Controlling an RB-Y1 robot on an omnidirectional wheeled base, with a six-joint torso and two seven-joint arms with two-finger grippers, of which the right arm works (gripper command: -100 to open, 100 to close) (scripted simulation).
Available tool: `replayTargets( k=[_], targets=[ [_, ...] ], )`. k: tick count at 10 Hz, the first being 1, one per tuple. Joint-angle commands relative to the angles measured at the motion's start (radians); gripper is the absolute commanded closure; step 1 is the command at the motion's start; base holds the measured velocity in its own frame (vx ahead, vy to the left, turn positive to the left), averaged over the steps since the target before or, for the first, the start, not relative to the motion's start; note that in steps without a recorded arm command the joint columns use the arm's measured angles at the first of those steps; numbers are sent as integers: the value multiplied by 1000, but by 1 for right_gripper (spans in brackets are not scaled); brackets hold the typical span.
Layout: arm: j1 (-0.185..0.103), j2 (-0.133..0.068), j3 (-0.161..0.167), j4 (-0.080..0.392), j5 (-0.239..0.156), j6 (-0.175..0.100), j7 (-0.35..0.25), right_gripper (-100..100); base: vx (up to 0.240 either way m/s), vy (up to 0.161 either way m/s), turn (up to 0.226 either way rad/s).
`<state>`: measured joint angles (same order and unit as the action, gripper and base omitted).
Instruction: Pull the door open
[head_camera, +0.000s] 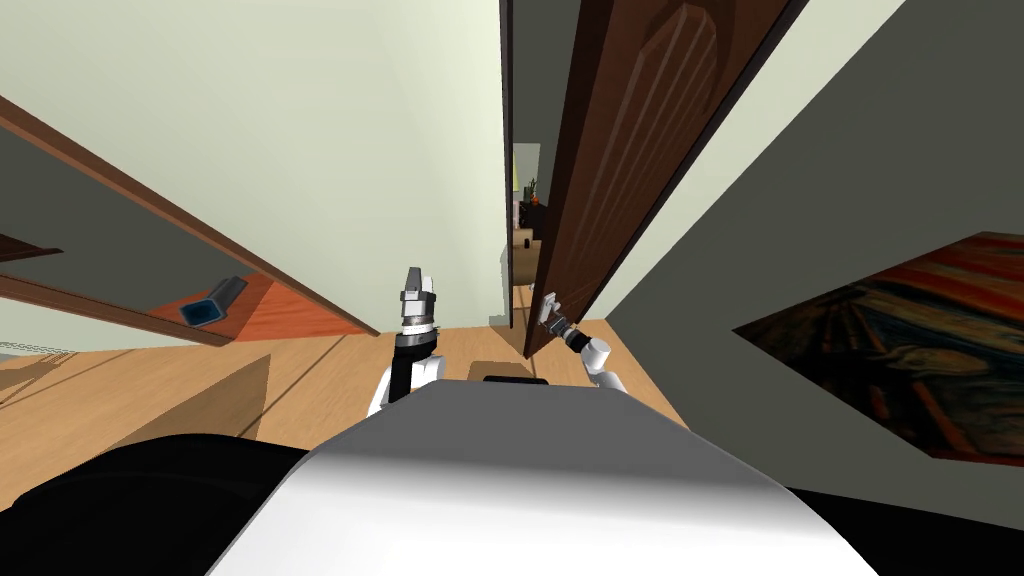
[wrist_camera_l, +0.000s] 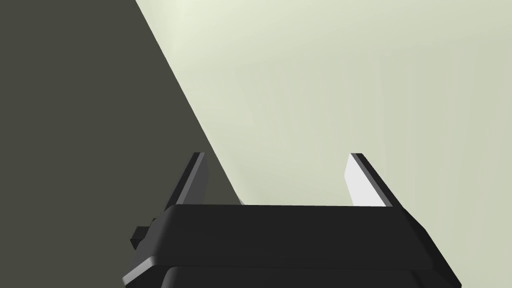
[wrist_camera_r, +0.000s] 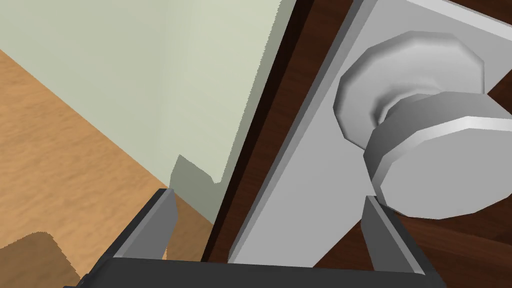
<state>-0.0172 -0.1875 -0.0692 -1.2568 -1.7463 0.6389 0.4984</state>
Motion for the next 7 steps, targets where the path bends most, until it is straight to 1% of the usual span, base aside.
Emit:
replayTargets(
  k=[1,3,4,5,6,7],
  targets=[
    [-1,-7,-14,-19,-39,9,-14,-100,-43,-59,16],
    [5,-2,-20,-14,-95,40,-26,-100,-61,-88,27],
    [5,-2,-20,-14,-104,40,-26,-100,-51,-55,2],
    [8,0,-23,-12,-135,56,-32,-100,-55,-53,0],
    [8,0,-23,-12,-135,56,-32,-100,-35,-45,12],
    [11,3,-27,-10,-166,71,-38,-100,-32,-66,18]
  ],
)
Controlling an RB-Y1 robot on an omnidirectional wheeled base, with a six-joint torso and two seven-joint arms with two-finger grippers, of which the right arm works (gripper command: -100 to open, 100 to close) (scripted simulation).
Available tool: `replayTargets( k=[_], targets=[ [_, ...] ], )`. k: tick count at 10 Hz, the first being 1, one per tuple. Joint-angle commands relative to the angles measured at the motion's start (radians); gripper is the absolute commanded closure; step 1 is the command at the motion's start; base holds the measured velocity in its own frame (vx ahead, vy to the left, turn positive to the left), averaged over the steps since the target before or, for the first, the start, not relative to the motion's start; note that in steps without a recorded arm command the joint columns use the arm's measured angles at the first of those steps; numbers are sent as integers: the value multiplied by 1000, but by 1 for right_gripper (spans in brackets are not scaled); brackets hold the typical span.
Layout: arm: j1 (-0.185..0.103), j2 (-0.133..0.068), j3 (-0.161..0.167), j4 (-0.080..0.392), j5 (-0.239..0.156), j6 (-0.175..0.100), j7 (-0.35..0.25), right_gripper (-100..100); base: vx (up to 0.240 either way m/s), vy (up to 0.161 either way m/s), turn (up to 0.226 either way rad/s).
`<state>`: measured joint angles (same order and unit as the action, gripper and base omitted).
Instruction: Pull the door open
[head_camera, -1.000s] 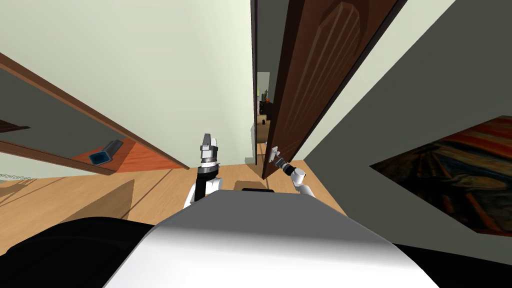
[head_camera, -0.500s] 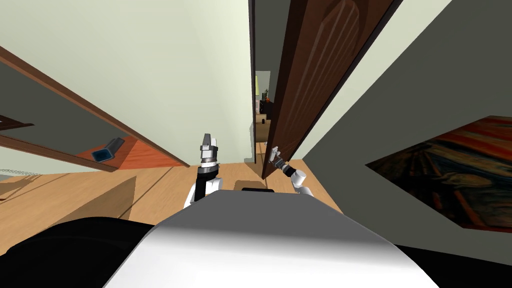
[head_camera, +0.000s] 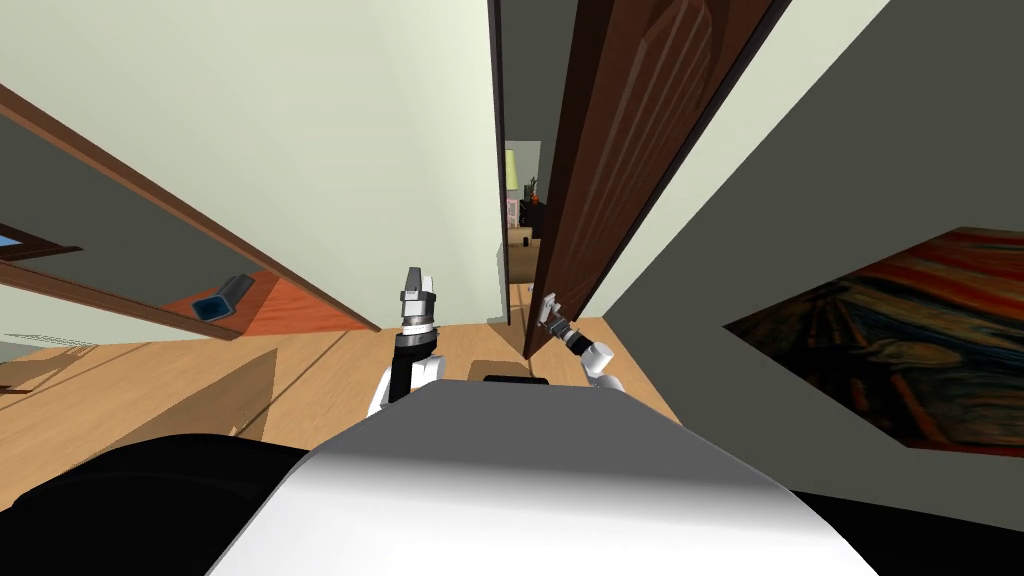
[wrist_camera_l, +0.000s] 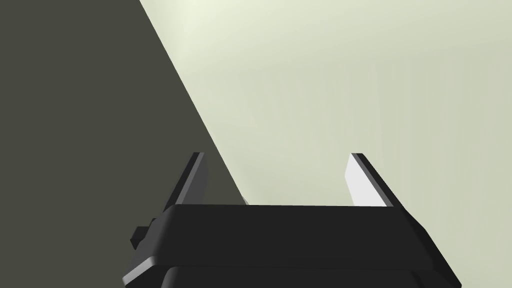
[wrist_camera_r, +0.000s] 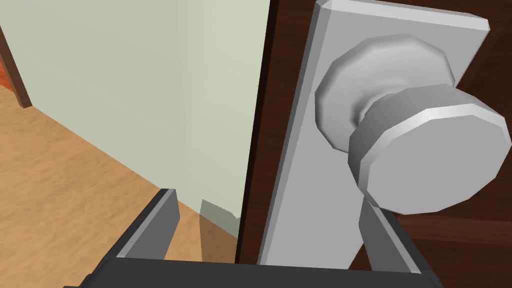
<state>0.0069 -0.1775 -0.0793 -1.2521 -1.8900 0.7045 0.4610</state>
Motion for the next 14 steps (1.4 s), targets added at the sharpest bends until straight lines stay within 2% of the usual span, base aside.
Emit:
replayTargets(
  k=[1,2,3,6,8,14],
  targets=[
    [-11,-5,-19,-12,-50,19,-6,-100,-45,-81,33],
    [-8,-3,-22,-10,-77,32,-11,-100,-51,-91,9],
    [-8,-3,-22,-10,-78,32,-11,-100,-34,-55,0],
    [-2,2,-29,-5,-144,64,-24,-100,-45,-60,15],
    [1,4,-31,-3,-169,76,-28,-100,-40,-61,10],
    [1,4,-31,-3,-169,76,-28,-100,-5,-4,-3]
  ],
)
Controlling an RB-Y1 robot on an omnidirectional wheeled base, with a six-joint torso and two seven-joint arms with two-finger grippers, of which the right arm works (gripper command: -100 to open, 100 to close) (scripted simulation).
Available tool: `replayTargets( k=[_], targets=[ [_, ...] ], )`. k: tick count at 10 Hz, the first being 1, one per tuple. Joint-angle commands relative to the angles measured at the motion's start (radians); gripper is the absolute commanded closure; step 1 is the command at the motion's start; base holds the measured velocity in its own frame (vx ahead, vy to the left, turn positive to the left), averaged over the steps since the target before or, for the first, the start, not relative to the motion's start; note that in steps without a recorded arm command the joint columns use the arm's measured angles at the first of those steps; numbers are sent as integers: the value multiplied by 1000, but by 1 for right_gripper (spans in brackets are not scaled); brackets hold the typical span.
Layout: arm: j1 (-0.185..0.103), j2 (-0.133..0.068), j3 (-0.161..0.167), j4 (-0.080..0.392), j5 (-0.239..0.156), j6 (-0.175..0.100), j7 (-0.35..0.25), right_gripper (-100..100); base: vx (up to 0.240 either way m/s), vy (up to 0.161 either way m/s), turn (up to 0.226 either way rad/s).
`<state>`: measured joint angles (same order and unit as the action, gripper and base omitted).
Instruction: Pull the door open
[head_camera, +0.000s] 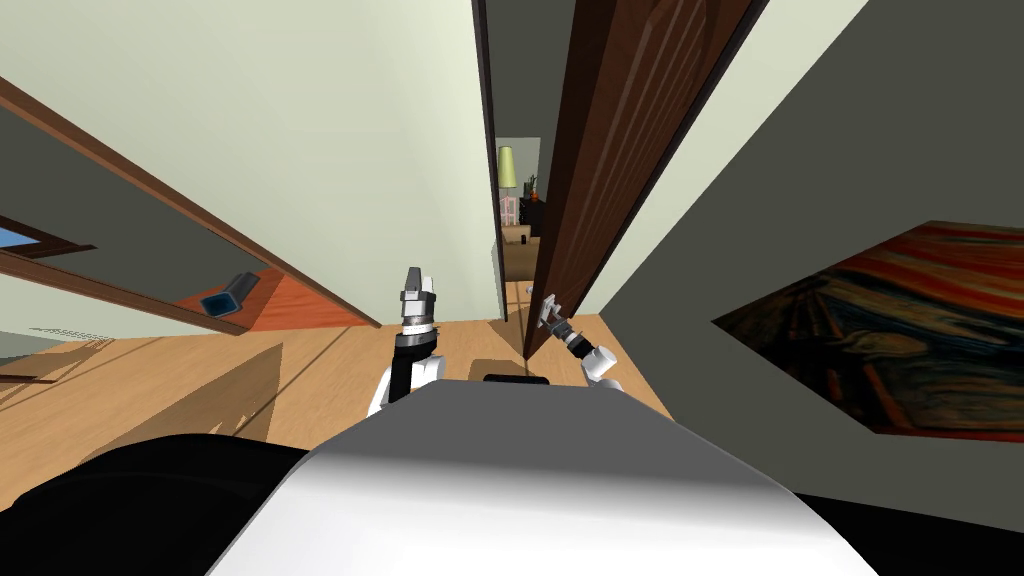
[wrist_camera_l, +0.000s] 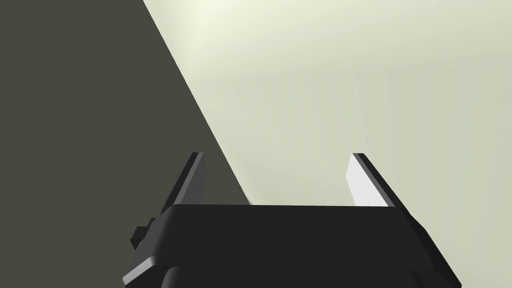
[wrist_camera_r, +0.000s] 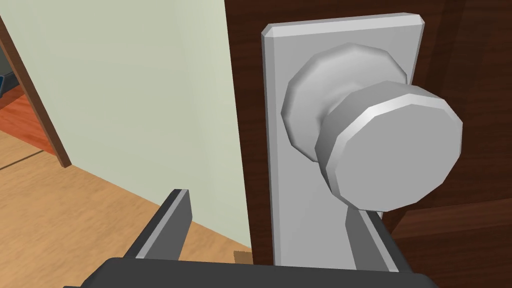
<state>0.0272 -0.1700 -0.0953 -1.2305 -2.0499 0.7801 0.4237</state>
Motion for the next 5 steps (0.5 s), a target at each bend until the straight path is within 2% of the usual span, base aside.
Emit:
replayTargets(
  k=[1,3,4,5],
  targets=[
    [0,0,0,0,0,0,0,-100,-2,10,26],
    [-32,-27,0,14,15,-19,-56,-100,-12,-1,79],
    [-32,-27,0,14,15,-19,-56,-100,-15,-11,44],
    [-42,-36,-1,16,18,-24,-72,-100,-9,-2,28]
  ],
)
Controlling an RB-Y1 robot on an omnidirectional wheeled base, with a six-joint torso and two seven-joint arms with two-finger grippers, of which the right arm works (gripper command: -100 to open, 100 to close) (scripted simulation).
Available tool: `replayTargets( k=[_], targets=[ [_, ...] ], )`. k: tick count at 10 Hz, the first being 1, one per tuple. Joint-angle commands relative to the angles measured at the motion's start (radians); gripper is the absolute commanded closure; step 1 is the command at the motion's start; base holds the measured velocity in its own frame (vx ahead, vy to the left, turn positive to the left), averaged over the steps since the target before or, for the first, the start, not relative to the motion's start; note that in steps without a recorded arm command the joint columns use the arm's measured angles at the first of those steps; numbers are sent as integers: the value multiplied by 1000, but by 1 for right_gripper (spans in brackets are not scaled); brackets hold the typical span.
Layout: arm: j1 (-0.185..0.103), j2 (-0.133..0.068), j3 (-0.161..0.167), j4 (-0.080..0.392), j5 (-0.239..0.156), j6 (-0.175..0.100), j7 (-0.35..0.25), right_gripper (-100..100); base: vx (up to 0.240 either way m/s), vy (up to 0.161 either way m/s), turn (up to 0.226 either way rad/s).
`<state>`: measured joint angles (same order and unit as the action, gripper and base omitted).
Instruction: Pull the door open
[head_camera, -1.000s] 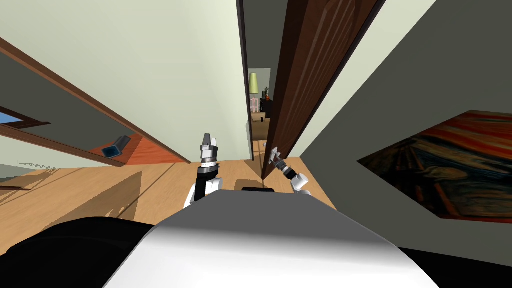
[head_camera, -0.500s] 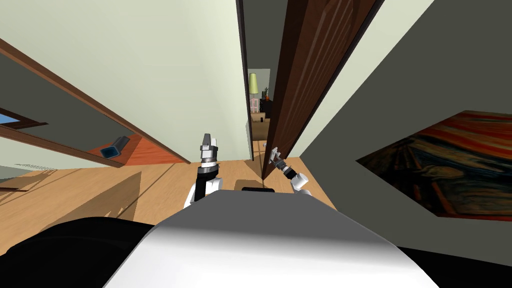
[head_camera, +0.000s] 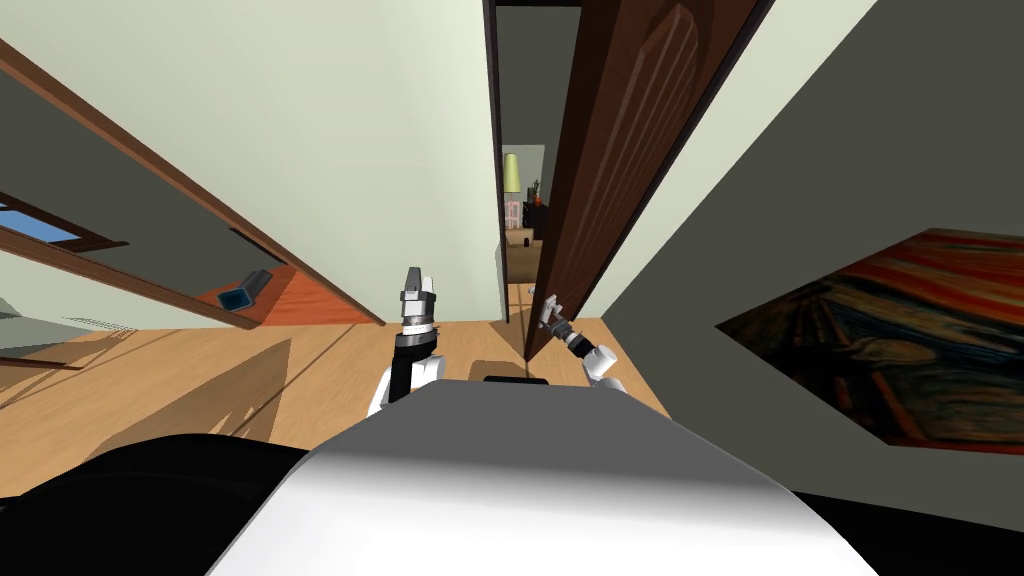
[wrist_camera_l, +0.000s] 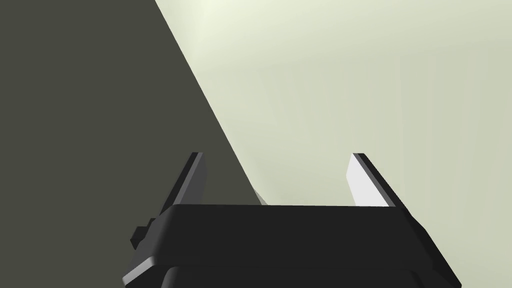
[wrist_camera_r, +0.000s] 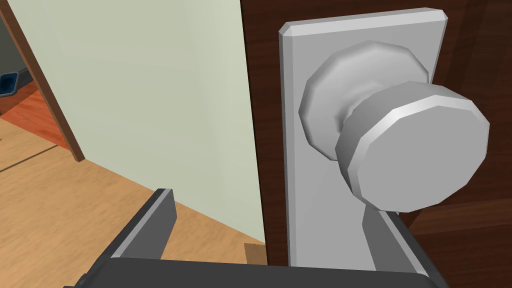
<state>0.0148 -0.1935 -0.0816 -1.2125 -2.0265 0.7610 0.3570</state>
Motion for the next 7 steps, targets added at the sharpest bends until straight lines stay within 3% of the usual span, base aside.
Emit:
replayTargets(
  k=[1,7],
  targets=[
    [-30,-12,-15,-2,-5,-5,-5,-100,0,0,0],
    [-71,-45,-21,9,9,-28,-66,-100,-2,-6,30]
  ],
)
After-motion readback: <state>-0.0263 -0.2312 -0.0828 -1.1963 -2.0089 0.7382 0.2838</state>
